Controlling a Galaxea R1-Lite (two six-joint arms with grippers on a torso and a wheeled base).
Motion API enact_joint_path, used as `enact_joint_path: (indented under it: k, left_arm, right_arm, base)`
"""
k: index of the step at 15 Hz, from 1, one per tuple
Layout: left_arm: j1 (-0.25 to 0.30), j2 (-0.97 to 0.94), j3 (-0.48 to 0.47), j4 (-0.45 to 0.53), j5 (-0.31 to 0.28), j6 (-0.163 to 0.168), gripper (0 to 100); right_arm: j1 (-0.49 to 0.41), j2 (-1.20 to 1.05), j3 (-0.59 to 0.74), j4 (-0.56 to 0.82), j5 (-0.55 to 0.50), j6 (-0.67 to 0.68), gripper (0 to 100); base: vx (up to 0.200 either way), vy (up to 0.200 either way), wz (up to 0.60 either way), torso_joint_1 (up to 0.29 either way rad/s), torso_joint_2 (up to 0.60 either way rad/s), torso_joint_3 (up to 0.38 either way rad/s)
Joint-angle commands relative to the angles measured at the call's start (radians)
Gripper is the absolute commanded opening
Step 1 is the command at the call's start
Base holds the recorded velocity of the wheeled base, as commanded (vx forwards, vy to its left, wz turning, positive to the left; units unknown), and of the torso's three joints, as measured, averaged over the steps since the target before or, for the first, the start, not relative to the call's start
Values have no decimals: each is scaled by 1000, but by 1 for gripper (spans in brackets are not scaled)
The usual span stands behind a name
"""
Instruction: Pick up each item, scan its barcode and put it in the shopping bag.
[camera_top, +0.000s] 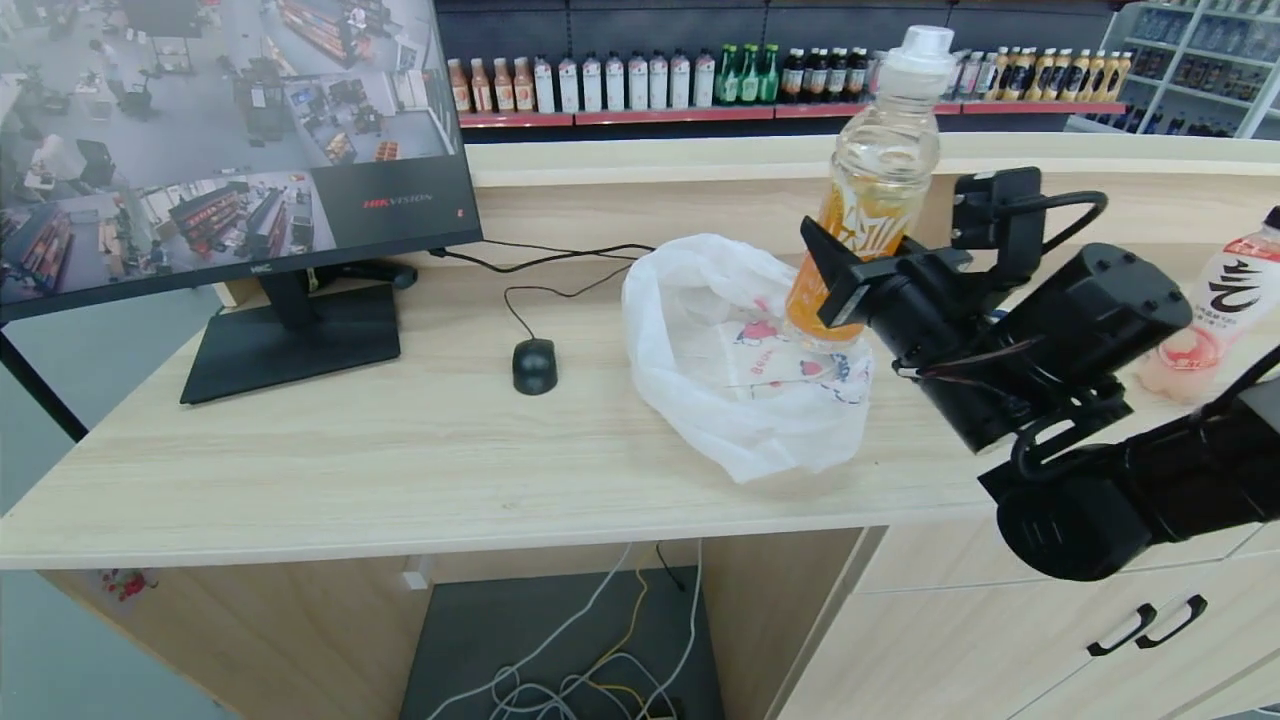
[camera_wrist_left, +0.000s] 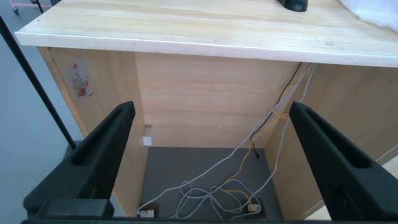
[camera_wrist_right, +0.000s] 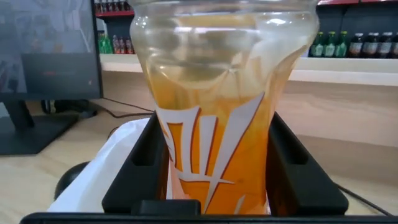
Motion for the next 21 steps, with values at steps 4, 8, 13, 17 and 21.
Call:
enact_joint_path:
  k: [4,8,13,17,21]
  left_arm:
    - [0,0,0,0,0,-1,100]
    - [0,0,0,0,0,-1,100]
    - [0,0,0,0,1,-1,100]
    - [0,0,0,0,0,-1,100]
    - [0,0,0,0,1,-1,100]
  right_arm:
    - [-1,97,-299,221,2,46,0]
    - [-1,174,-430,325,0,57,0]
    - [-7,289,-526,330,0,60,0]
    - [-19,339,-602,380,0,60,0]
    - [-24,391,-718,460,-18,57,0]
  base:
    - [0,0,0,0,0,0]
    - [0,0,0,0,0,0]
    - [0,0,0,0,0,0]
    - [0,0,0,0,0,0]
    - [0,0,0,0,0,0]
